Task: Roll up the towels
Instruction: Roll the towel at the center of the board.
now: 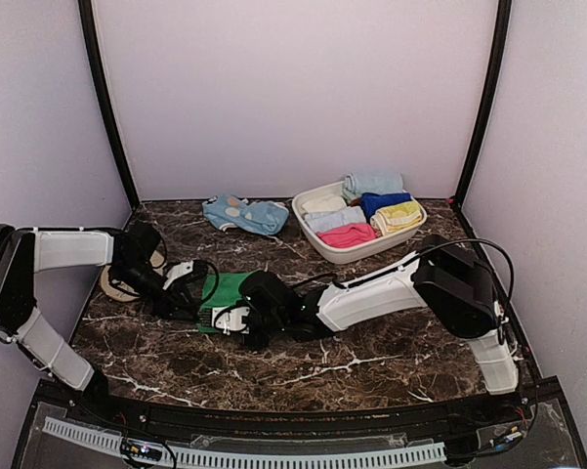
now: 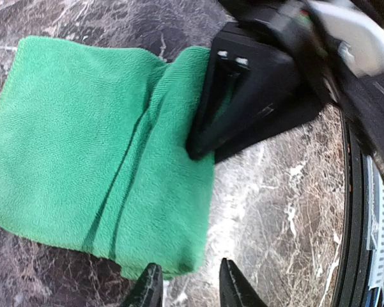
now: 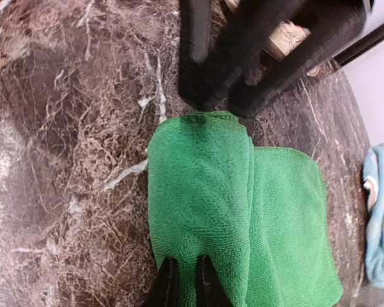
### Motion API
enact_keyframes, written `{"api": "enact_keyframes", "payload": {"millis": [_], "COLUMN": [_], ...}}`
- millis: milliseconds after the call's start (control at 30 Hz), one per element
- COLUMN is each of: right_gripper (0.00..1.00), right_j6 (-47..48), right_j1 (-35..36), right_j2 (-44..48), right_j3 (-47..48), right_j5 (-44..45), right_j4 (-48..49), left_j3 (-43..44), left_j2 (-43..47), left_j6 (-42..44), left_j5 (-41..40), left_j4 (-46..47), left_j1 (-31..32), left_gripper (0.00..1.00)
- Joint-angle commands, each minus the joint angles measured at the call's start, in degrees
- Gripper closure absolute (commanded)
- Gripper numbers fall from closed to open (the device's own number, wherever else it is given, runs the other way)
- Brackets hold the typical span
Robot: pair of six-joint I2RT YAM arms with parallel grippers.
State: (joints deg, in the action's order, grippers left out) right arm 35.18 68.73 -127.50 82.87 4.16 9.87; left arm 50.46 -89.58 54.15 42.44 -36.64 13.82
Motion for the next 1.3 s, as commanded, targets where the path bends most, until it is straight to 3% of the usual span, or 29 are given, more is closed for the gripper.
{"api": "enact_keyframes", "payload": {"millis": [0, 233, 467, 767, 1000, 1267], "right_gripper": [0.93, 1.0, 1.0, 1.0, 1.0, 1.0], "right_j6": [-11.0, -20.4, -42.2, -63.3, -74.8, -78.8], "right_j1": [-2.9, -5.0, -8.7, -10.6, -10.6, -11.5], "right_j2": [-3.1, -6.5, -10.8, -12.6, -10.0, -12.3], "right_j3": [4.3, 12.0, 16.5, 14.3, 8.6, 9.1], "right_j5": [-10.6, -22.3, -39.8, -54.1, -58.0, -55.2], "right_j4": [-12.9, -22.5, -22.6, -11.7, -0.2, 0.8], "left_j3": [-4.7, -9.1, -12.0, -13.9, -11.3, -12.7], "left_j2": [6.5, 14.6, 20.3, 18.5, 15.5, 10.9], "left_j6": [3.9, 6.8, 7.3, 6.3, 6.2, 5.3], "left_j5": [0.5, -1.5, -2.7, -13.7, -15.9, -17.1], "left_j4": [0.7, 1.2, 3.6, 11.2, 12.8, 15.2], "left_j1": [-1.0, -1.8, -1.3, 10.7, 14.3, 15.5], "left_gripper": [0.68, 0.68, 0.67, 0.65, 0.64, 0.66]}}
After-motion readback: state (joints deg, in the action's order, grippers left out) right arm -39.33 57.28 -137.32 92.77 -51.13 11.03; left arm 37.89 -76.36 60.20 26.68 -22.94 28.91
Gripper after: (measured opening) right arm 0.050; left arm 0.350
